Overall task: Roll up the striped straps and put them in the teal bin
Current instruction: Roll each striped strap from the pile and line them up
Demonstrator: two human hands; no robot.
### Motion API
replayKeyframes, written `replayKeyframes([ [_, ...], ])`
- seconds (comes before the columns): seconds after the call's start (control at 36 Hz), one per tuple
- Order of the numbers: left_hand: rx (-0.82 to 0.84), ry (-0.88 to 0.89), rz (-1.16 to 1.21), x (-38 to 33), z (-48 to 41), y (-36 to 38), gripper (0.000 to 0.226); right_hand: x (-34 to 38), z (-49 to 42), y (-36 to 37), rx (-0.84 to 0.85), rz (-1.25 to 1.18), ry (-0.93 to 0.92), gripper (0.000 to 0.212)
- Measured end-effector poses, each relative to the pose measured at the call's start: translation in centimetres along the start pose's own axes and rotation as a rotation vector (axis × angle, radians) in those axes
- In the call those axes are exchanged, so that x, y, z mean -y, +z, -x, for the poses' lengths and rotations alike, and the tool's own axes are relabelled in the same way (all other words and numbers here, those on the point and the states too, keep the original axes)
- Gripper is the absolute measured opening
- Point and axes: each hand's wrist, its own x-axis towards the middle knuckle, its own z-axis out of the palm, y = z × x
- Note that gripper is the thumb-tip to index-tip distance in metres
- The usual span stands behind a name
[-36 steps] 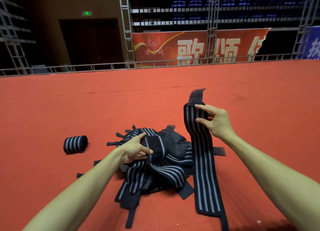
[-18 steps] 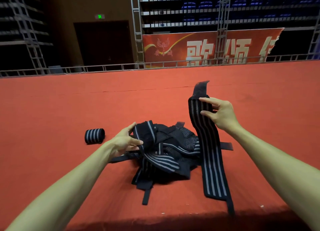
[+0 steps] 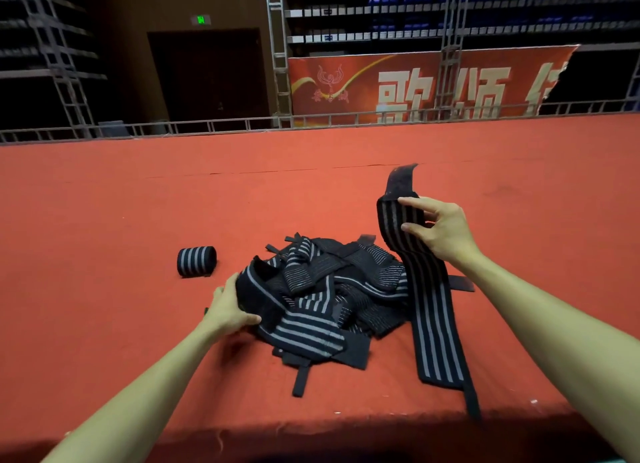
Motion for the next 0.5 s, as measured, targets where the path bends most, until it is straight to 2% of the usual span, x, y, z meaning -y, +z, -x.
replayKeyframes([
  [0.06,0.053,-0.049,-0.087,0.5,-0.1,0.3,0.089,-0.2,0.2,0.1,0.0,0.001,0.012,0.05],
  [0.08,0.042,-0.057,-0.162,0.7,-0.1,0.4,0.09,-0.3,0.2,0.2,0.002,0.002,0.023,0.05],
  [0.11,-0.033,-0.044,-0.252,0.5,0.3,0.4,0.101,-0.3,0.3,0.2,0.004,0.002,0.029,0.05],
  [0.19,-0.15,0.147,-0.582,0.8,0.0,1.0,0.121,-0.3,0.6,0.5,0.011,0.003,0.034,0.05],
  [0.31,-0.126,0.409,-0.851,0.1,0.6,1.5,0.114,0.0,0.8,0.8,0.018,0.005,0.029,0.049],
  [0.39,0.01,0.478,-0.794,-0.1,0.2,1.8,0.106,0.1,0.7,0.9,0.022,0.019,0.021,0.049],
  [0.44,0.115,0.501,-0.64,0.0,-0.2,1.7,0.097,0.4,0.8,0.9,0.031,0.032,0.011,0.049],
  [0.5,0.137,0.563,-0.514,0.5,-0.6,1.6,0.084,0.7,0.9,0.7,0.039,0.042,-0.006,0.049],
])
